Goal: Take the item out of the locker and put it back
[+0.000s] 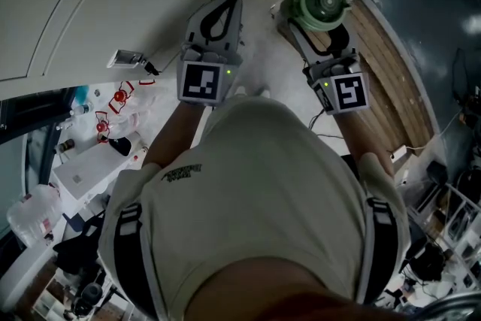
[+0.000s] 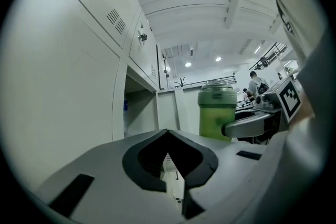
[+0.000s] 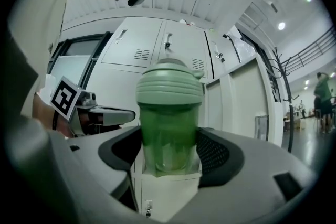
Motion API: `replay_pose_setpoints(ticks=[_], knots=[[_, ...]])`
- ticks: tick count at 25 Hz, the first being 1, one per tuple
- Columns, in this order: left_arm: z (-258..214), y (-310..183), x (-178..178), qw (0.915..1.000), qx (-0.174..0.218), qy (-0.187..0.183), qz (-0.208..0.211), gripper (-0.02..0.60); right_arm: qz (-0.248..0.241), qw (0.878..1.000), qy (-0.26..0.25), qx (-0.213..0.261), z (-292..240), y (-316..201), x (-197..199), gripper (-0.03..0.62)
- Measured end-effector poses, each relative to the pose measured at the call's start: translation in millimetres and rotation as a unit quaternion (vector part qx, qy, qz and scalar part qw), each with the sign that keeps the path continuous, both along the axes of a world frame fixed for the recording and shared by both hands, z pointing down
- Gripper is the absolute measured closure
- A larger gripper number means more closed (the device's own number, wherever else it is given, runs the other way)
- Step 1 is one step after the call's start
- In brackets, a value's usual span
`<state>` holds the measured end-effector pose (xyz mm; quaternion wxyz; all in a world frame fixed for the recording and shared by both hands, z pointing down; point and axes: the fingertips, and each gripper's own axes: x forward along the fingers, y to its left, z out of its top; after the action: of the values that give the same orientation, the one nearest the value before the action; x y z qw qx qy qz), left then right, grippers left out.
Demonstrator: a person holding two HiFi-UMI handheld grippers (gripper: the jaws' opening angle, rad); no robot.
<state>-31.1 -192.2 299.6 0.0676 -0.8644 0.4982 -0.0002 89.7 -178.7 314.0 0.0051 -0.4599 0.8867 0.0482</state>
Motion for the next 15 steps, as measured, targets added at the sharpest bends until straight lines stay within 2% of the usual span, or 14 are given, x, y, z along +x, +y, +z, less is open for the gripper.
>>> replay_pose_setpoints(ticks=[6,15], knots=[[21.9,8.6,-3.7,0.9995,-0.032,0.003,-0.004,0.566,-0.006,1.000,-0.002,-0.007,3.8,6.4,-7.0,0.260],[15.9,3.7,-5.5,0.9997,-0.017,-0.014,-0.001,0.566,-0.011,1.000,-0.008,-0.014,4.6,4.0,-8.6,0.259]])
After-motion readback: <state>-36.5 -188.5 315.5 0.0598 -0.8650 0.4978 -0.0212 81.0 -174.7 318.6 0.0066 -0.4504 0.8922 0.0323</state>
